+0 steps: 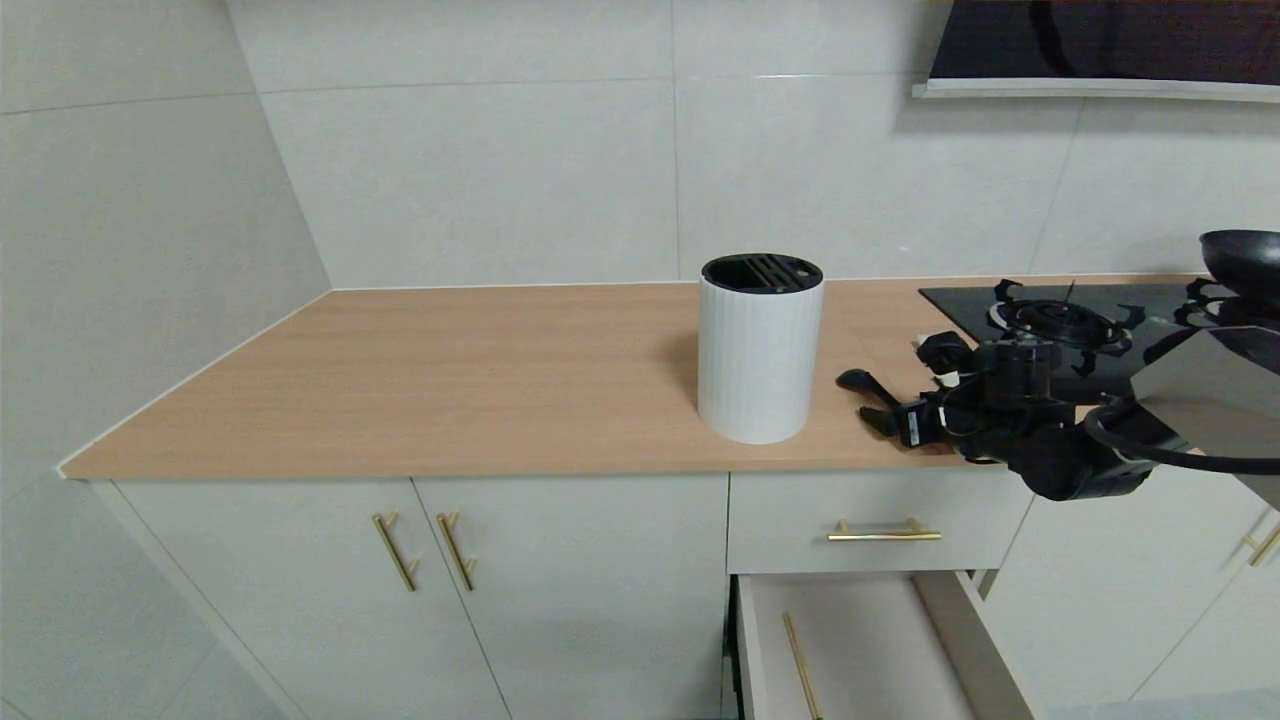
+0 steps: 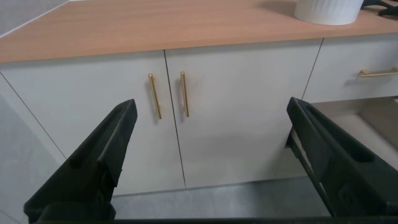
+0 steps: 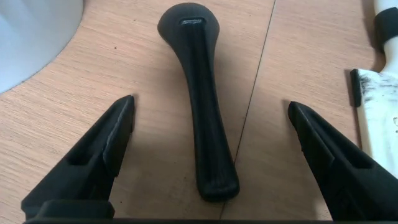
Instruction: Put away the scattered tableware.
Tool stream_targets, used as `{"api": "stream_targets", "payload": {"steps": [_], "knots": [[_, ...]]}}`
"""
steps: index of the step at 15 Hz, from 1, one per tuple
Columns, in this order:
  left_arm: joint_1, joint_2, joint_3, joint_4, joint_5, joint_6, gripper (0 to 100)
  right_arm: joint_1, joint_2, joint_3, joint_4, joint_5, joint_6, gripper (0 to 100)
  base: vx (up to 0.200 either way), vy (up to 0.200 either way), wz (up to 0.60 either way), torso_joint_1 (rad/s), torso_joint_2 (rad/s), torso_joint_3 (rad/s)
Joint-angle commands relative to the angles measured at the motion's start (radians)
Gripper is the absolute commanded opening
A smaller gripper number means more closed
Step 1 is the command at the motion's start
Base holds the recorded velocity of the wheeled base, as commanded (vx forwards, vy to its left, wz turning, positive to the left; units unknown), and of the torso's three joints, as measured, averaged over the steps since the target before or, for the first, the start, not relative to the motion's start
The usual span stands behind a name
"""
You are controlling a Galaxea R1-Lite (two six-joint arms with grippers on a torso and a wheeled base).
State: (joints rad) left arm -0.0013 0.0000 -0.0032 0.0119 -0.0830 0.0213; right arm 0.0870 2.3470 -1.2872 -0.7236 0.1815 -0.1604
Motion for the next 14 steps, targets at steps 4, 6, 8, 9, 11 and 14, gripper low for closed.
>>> {"api": "stream_targets", "payload": {"steps": [4, 6, 8, 9, 11, 14], "knots": [[0.000, 0.000, 0.000, 0.000, 0.000, 0.000, 100, 0.002, 0.005, 0.000, 0.003, 0.000, -0.001, 0, 0.000, 0.000, 0.00, 0.000, 0.00, 0.000], [0.000, 0.000, 0.000, 0.000, 0.000, 0.000, 100, 0.002, 0.003, 0.000, 0.003, 0.000, -0.001, 0, 0.000, 0.000, 0.00, 0.000, 0.00, 0.000], [0.000, 0.000, 0.000, 0.000, 0.000, 0.000, 100, 0.002, -0.002, 0.002, 0.004, 0.000, -0.001, 0, 0.000, 0.000, 0.00, 0.000, 0.00, 0.000], [0.000, 0.000, 0.000, 0.000, 0.000, 0.000, 100, 0.003, -0.009, 0.005, 0.007, 0.000, 0.001, 0, 0.000, 0.000, 0.00, 0.000, 0.00, 0.000], [0.000, 0.000, 0.000, 0.000, 0.000, 0.000, 100, 0.007, -0.046, 0.005, 0.064, -0.002, 0.042, 0, 0.000, 0.000, 0.00, 0.000, 0.00, 0.000], [0.000, 0.000, 0.000, 0.000, 0.000, 0.000, 100, 0.019, -0.196, -0.001, 0.316, 0.000, 0.162, 0, 0.000, 0.000, 0.00, 0.000, 0.00, 0.000]]}}
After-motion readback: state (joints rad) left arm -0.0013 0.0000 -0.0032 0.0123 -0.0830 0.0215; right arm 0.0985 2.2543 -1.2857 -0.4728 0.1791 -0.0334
